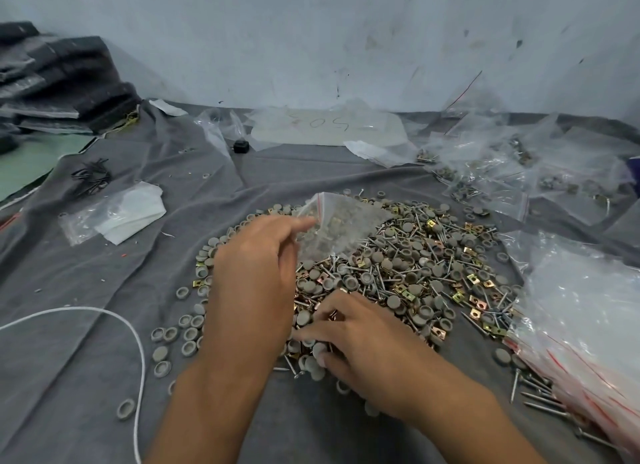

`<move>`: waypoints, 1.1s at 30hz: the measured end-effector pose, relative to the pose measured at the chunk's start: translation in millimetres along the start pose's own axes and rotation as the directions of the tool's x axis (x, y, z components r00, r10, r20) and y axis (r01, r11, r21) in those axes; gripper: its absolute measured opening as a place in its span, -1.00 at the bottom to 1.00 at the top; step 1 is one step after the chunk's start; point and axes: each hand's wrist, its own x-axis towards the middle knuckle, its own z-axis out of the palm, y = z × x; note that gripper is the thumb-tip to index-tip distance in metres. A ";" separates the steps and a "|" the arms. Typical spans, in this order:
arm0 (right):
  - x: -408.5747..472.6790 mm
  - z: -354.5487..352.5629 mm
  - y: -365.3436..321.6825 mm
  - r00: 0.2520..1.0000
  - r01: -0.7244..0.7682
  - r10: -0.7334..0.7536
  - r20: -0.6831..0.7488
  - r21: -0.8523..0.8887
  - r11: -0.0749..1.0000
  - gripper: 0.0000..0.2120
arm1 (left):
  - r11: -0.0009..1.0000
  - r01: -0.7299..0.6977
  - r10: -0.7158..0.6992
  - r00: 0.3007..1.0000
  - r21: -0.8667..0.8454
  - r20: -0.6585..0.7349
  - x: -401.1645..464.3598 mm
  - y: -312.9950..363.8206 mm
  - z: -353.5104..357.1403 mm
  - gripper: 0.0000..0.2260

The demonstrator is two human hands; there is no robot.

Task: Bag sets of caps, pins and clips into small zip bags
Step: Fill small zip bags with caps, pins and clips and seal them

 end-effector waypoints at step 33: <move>-10.0 -52.7 17.9 0.817 0.214 0.374 -0.439 0.833 0.511 -0.81 | 0.998 0.012 -0.034 0.940 0.068 0.340 -12.5 13.2 18.2 -0.67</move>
